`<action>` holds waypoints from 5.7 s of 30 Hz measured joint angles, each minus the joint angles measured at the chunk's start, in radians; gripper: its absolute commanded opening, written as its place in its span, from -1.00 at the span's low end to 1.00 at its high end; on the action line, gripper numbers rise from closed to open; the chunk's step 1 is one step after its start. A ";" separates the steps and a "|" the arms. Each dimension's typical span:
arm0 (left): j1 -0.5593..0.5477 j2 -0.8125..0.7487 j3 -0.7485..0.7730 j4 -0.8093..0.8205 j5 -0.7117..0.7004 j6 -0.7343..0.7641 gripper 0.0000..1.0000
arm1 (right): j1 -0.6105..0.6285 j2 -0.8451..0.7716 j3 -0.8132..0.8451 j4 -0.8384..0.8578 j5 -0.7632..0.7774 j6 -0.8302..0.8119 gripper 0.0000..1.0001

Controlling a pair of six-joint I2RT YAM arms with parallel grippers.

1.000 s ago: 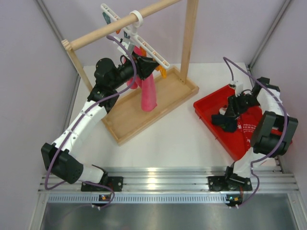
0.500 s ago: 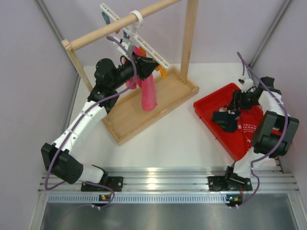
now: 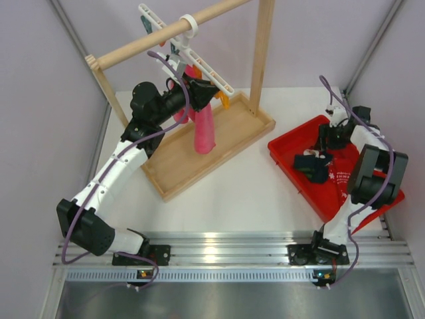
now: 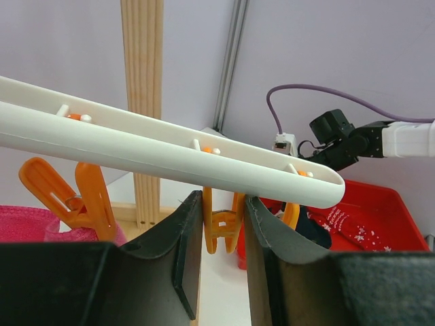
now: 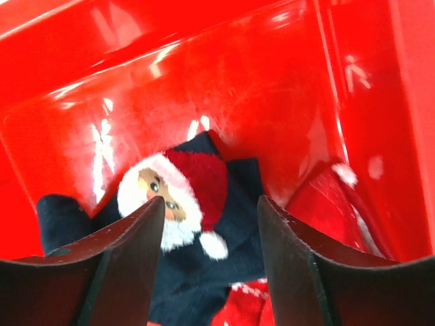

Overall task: Clip the socks to the hanger
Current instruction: Adjust the sock in the bin, then pick up the sock from the bin, then clamp the sock onto the hanger.

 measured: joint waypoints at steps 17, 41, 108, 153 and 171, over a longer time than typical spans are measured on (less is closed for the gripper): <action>0.001 -0.012 -0.011 0.001 -0.001 0.006 -1.00 | 0.059 0.031 0.000 -0.046 0.053 -0.022 0.19; 0.001 -0.013 -0.012 0.001 -0.001 0.006 -1.00 | 0.047 -0.249 0.114 -0.248 -0.083 -0.017 -1.00; 0.001 -0.012 -0.010 -0.002 0.003 0.007 -1.00 | -0.414 -0.484 -0.577 0.348 0.043 0.615 -0.04; 0.002 -0.006 0.013 -0.040 0.005 0.007 -1.00 | -0.325 -0.830 -0.341 0.198 -0.387 -0.045 -1.00; 0.009 -0.006 0.011 -0.016 0.059 -0.050 -1.00 | 0.322 -0.762 -0.339 0.558 -0.608 -0.445 -1.00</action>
